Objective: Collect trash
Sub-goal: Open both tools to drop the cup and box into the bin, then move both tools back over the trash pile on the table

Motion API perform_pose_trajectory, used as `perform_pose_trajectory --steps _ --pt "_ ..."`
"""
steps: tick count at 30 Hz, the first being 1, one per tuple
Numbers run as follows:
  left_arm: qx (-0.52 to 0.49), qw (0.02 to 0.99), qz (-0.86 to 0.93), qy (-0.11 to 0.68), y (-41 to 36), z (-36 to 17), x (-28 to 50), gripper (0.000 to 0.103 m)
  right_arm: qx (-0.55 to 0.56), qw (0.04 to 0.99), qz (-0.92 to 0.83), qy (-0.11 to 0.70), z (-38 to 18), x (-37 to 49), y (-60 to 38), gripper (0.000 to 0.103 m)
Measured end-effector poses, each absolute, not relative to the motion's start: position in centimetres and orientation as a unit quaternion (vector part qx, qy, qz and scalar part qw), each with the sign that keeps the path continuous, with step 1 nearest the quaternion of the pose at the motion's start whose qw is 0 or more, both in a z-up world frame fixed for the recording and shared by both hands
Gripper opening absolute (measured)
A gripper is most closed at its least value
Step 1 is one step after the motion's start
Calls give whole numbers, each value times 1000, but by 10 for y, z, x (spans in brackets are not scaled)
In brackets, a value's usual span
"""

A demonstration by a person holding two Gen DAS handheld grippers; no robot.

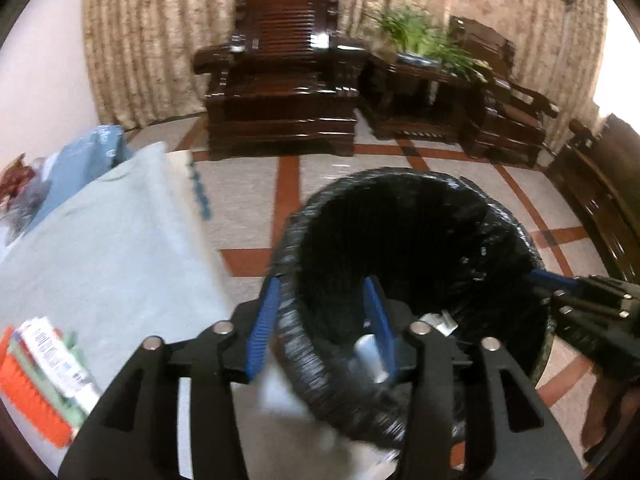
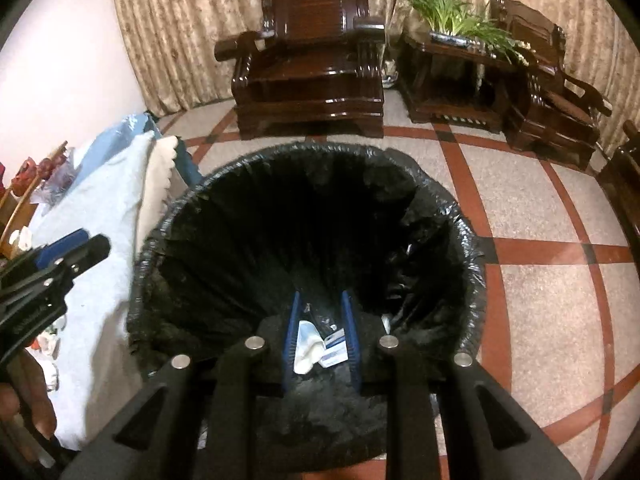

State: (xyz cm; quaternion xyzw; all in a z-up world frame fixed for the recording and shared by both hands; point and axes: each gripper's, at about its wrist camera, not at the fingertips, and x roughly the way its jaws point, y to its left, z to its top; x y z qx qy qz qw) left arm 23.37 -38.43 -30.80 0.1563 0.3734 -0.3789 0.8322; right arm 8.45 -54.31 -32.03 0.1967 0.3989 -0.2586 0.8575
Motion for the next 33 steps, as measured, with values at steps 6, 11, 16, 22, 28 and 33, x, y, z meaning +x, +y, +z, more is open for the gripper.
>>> perform_pose_trajectory --steps 6,11,16,22,28,33 --pt "140 865 -326 355 -301 -273 227 66 161 882 -227 379 -286 77 -486 41" --pt "106 890 -266 356 -215 -251 215 78 131 906 -166 367 -262 82 -413 48" --pt "90 911 -209 345 -130 -238 198 82 137 910 -104 378 -260 93 -362 49" --pt "58 927 -146 340 -26 -236 182 83 113 913 -44 391 -261 114 -291 49" --pt "43 927 -120 353 18 -253 178 83 90 907 1 412 -273 137 -228 49" --pt "36 921 -118 369 33 -274 184 83 82 900 13 428 -289 154 -199 49"
